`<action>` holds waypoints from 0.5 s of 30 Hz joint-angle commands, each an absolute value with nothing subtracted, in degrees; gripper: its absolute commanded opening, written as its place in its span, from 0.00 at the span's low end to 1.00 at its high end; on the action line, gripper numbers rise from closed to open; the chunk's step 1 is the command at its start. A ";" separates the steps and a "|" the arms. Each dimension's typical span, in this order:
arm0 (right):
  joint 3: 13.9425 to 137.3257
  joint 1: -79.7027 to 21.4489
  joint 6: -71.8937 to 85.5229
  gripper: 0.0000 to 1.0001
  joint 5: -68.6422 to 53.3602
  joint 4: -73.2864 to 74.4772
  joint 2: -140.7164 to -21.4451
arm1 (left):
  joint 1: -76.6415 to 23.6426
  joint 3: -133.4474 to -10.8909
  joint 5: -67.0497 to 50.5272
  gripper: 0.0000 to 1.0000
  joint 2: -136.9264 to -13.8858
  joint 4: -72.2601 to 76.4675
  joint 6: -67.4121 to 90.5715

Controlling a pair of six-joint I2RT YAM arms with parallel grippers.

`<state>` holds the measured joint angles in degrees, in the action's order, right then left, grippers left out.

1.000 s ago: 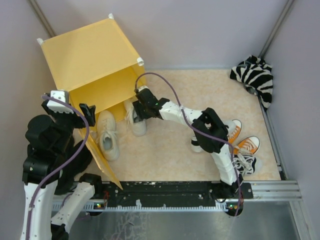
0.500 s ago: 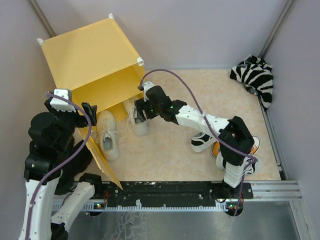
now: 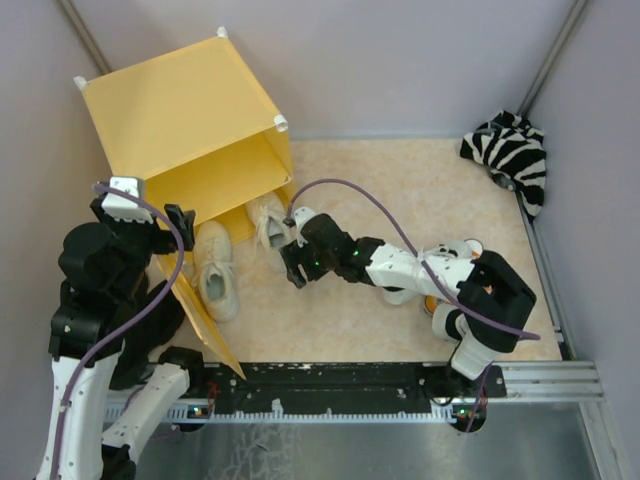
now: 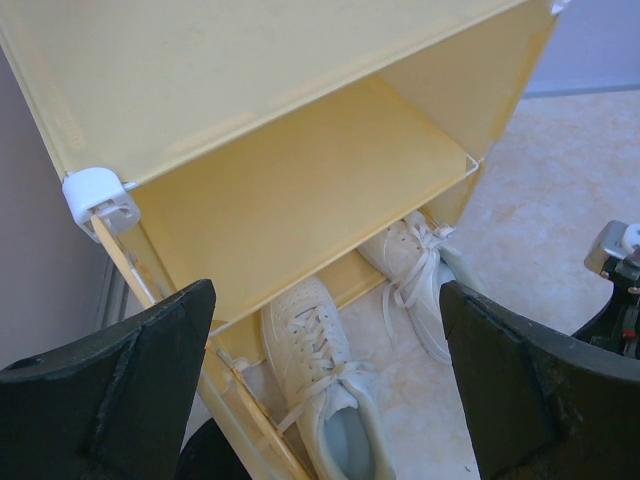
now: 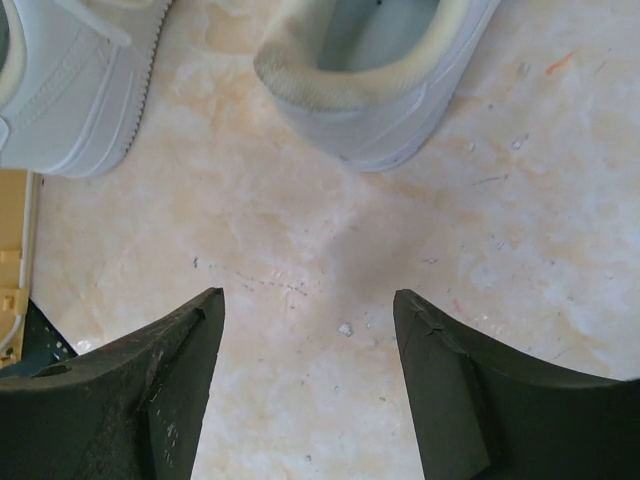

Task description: Place and organize the shoes in the shoe cabinet

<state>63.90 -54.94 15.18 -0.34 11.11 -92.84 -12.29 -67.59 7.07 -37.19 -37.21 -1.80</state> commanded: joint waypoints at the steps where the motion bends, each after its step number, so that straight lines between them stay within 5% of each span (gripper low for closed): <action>1: 61.59 -56.00 16.16 0.68 0.08 2.53 -91.95 | -12.66 -67.00 6.76 0.99 -37.44 -35.39 -1.93; 8: 56.43 -55.92 17.74 0.65 7.86 -17.66 -99.07 | -12.66 -66.56 7.48 0.99 -36.42 -35.79 -2.25; 15: 60.50 -55.99 21.38 0.59 7.26 -19.18 -106.40 | -12.79 -66.66 9.99 0.99 -35.22 -36.85 -3.52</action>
